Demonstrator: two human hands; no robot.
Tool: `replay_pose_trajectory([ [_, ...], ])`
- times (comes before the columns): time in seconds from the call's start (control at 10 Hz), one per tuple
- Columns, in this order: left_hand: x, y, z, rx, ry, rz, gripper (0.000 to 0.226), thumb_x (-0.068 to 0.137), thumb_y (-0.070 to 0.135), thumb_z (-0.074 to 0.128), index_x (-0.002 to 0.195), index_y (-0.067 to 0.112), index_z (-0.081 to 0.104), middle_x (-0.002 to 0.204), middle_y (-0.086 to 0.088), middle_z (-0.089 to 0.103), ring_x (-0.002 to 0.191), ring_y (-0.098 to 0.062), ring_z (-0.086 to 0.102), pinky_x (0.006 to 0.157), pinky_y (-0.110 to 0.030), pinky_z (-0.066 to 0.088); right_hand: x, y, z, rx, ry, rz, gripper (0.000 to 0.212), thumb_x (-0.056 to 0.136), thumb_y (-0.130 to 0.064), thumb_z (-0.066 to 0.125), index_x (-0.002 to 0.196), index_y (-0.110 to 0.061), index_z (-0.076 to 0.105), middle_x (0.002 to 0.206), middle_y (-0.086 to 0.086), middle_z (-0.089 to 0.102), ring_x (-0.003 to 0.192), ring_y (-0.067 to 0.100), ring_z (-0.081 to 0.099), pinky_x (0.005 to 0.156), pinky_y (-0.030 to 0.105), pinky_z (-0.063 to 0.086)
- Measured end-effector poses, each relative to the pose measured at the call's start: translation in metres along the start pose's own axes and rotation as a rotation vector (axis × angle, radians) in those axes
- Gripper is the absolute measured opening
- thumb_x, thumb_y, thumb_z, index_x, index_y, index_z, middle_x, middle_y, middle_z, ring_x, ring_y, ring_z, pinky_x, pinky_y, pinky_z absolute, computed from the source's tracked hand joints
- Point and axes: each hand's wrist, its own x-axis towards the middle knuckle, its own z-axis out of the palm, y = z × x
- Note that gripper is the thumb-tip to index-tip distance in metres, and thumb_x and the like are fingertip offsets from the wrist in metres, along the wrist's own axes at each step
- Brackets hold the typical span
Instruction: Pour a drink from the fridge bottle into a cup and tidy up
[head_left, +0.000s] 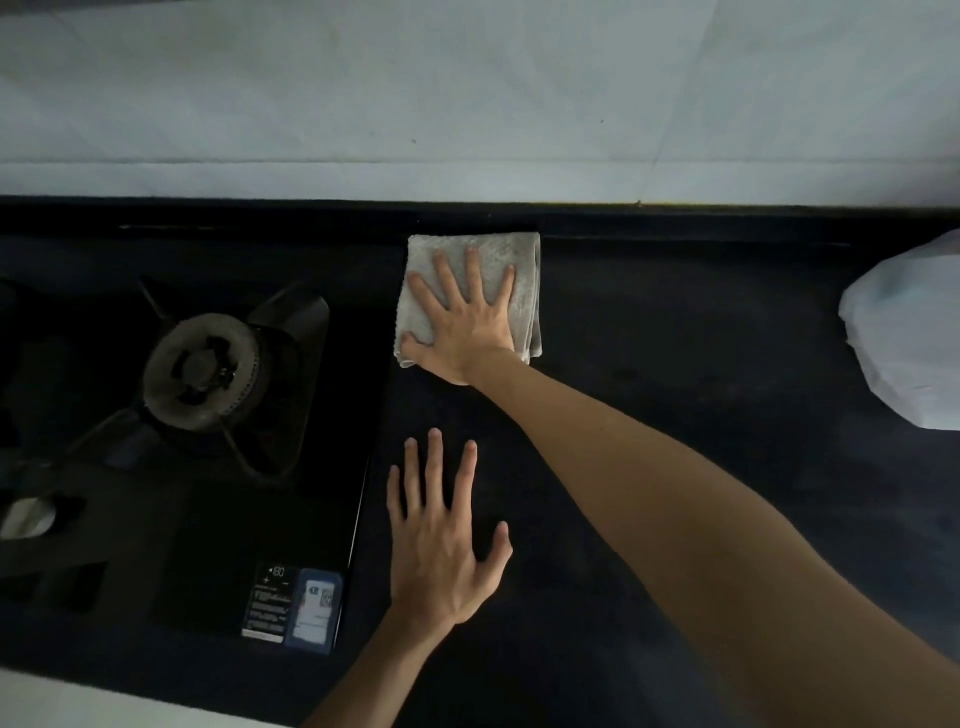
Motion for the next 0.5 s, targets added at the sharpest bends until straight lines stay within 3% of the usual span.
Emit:
replay_pose_trajectory([
  [0.3,0.0,-0.002,-0.003,-0.018,-0.008,-0.007,0.085,0.084,0.06,0.042,0.158,0.027,0.017,0.167,-0.01,0.002,0.154,-0.031,-0.004,0.123,-0.054,0.01,0.005,0.0,-0.008,0.016,-0.063,-0.022,0.082,0.088,-0.074,0.022,0.156,-0.033,-0.003,0.164,0.005,-0.016,0.146,0.04,-0.022,0.107,0.075,-0.008],
  [0.5,-0.004,-0.001,-0.007,-0.018,0.013,-0.005,0.083,0.083,0.06,0.04,0.156,0.025,0.021,0.166,-0.011,0.007,0.153,-0.034,0.002,0.122,-0.054,0.011,-0.048,0.017,-0.043,-0.054,-0.079,-0.047,0.071,0.088,-0.066,0.037,0.148,-0.028,0.032,0.157,0.005,0.025,0.143,0.033,0.021,0.109,0.061,0.023],
])
